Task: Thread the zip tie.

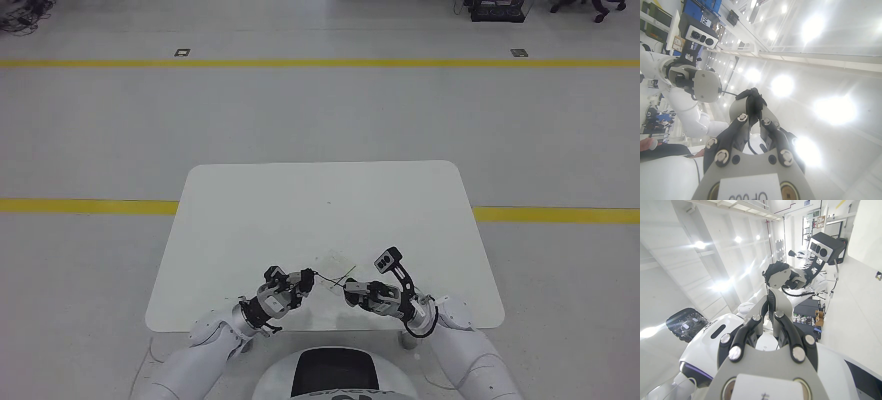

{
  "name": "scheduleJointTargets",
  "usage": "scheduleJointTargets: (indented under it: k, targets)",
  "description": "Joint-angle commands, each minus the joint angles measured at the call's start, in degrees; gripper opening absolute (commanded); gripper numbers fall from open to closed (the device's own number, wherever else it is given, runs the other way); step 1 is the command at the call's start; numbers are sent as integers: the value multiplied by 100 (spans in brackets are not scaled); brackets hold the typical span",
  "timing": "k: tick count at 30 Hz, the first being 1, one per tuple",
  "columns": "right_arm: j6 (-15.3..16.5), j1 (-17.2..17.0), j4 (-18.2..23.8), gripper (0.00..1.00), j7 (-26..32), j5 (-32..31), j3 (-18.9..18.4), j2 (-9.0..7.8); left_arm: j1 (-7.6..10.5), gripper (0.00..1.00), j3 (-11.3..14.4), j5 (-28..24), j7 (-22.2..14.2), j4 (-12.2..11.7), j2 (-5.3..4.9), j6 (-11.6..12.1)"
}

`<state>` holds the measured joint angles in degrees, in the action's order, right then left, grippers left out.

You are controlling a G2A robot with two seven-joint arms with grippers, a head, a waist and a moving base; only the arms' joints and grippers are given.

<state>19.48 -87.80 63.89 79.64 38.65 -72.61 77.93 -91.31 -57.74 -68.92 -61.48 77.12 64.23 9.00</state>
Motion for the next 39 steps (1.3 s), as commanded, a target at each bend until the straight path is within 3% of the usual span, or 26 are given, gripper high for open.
scheduleJointTargets:
  k: [1,39]
  targets:
    - [0,-1,-4,0,0,-1,1,-1,-1,0,-5,-3,0,-2,1,3]
    - [0,-24,-31,0,-8,-54,-20,-16,-50,0,-166,-28,39,10,6,52]
